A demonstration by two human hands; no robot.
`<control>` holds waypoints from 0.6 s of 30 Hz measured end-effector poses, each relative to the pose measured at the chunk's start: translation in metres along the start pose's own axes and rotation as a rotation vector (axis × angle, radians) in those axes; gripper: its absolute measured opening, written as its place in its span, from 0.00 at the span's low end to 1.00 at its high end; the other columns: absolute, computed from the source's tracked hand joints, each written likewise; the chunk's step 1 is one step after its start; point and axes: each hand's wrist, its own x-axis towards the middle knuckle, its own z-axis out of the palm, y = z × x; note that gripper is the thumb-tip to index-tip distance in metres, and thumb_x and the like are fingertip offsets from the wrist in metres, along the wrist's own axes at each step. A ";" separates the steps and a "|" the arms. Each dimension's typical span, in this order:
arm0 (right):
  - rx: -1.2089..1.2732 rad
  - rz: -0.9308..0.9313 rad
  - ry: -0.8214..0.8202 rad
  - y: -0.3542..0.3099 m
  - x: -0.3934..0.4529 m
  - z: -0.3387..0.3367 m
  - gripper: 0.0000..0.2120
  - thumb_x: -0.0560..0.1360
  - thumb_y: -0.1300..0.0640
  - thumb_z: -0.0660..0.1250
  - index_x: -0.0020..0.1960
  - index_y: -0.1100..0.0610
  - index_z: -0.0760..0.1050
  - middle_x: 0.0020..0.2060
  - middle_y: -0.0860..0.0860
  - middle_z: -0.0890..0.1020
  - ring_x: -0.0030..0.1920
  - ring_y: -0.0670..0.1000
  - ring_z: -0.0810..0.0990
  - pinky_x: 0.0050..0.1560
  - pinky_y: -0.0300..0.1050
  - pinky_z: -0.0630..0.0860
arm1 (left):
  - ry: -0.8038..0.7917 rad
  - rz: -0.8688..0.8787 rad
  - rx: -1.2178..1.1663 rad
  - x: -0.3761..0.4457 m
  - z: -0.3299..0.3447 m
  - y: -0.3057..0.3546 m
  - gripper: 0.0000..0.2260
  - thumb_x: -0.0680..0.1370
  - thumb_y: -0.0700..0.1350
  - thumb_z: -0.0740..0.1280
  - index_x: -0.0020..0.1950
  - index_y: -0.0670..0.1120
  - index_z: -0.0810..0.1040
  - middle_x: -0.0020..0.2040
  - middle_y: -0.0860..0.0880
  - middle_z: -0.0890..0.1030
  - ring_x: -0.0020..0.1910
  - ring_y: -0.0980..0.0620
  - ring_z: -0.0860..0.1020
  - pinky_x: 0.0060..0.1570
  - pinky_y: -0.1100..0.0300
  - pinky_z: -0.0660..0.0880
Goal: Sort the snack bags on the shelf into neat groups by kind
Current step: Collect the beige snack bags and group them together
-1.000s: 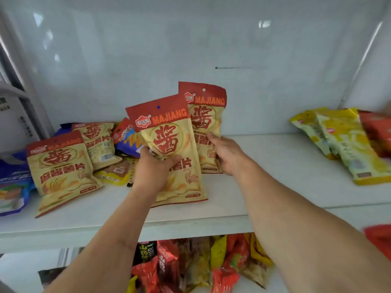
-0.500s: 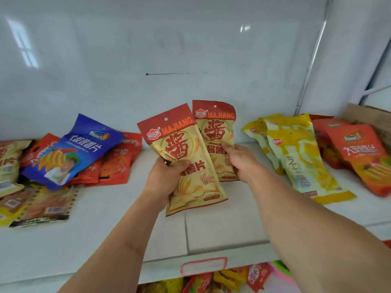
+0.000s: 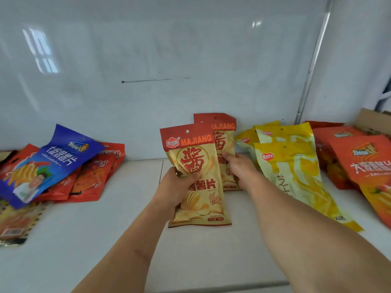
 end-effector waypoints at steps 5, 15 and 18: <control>-0.026 0.143 0.059 -0.009 0.009 0.001 0.39 0.71 0.24 0.58 0.63 0.55 0.76 0.52 0.54 0.84 0.54 0.56 0.82 0.59 0.55 0.78 | -0.015 -0.010 0.043 0.008 0.012 0.004 0.17 0.77 0.44 0.75 0.63 0.47 0.76 0.53 0.50 0.86 0.49 0.49 0.86 0.46 0.51 0.84; -0.096 0.005 -0.102 -0.011 0.013 0.004 0.46 0.61 0.19 0.62 0.67 0.49 0.75 0.58 0.49 0.84 0.56 0.51 0.81 0.50 0.48 0.75 | 0.063 0.132 0.381 0.033 0.031 -0.004 0.29 0.67 0.64 0.76 0.64 0.53 0.76 0.58 0.54 0.83 0.55 0.51 0.83 0.57 0.49 0.81; -0.136 -0.042 -0.139 -0.007 0.018 0.005 0.31 0.70 0.30 0.68 0.62 0.52 0.78 0.51 0.48 0.86 0.47 0.48 0.84 0.39 0.41 0.74 | 0.074 0.134 0.439 0.045 0.036 -0.012 0.36 0.59 0.70 0.72 0.63 0.54 0.77 0.57 0.52 0.82 0.53 0.51 0.83 0.56 0.46 0.81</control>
